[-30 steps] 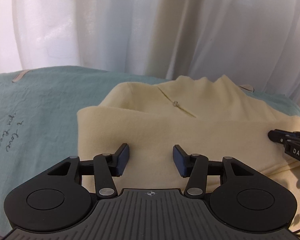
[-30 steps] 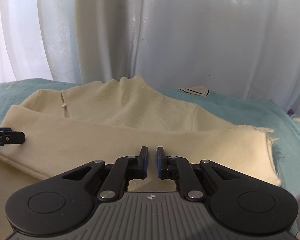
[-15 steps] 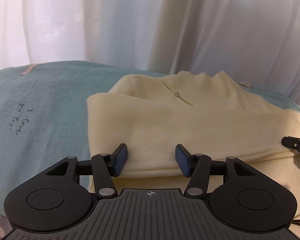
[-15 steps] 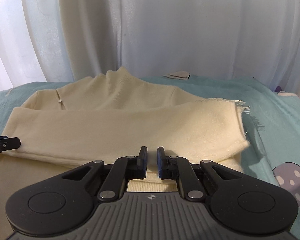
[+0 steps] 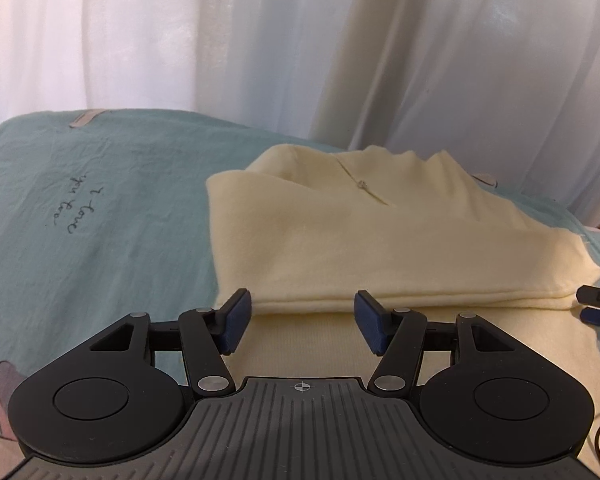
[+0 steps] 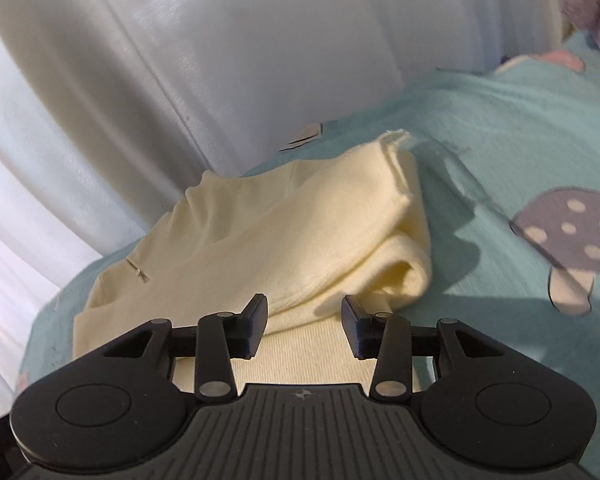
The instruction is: Fold small clothes
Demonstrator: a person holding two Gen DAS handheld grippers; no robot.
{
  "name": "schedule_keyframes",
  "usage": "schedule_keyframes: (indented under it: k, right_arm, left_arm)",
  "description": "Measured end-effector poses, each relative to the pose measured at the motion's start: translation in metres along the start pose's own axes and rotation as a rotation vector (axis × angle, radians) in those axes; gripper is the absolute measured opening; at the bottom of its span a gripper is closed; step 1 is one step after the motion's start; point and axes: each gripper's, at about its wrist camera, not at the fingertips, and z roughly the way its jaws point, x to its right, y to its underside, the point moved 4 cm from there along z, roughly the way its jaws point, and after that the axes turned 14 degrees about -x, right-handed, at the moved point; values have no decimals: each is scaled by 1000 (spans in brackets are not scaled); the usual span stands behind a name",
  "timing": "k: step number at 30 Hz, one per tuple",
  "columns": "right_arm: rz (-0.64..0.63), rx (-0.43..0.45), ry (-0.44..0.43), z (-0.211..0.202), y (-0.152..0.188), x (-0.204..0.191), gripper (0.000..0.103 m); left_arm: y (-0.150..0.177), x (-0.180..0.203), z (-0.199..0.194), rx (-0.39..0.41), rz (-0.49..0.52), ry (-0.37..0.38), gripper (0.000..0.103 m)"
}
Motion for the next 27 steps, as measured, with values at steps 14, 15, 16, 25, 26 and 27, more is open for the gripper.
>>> schedule_keyframes:
  k: [14, 15, 16, 25, 26, 27]
  right_arm:
    - [36, 23, -2, 30, -27, 1, 8]
    - [22, 32, 6, 30, -27, -1, 8]
    - [14, 39, 8, 32, -28, -1, 8]
    - [-31, -91, -381, -32, 21, -3, 51]
    - [-27, -100, -456, -45, 29, -3, 51]
    - [-17, -111, -543, -57, 37, -3, 53]
  left_arm:
    - [-15, 3, 27, -40, -79, 23, 61]
    - [-16, 3, 27, -41, -80, 18, 61]
    - [-17, 4, 27, -48, -86, 15, 61]
    - [25, -19, -58, 3, -132, 75, 68]
    - [32, -24, -73, 17, -131, 64, 69]
    - [39, -31, -90, 29, -139, 49, 70]
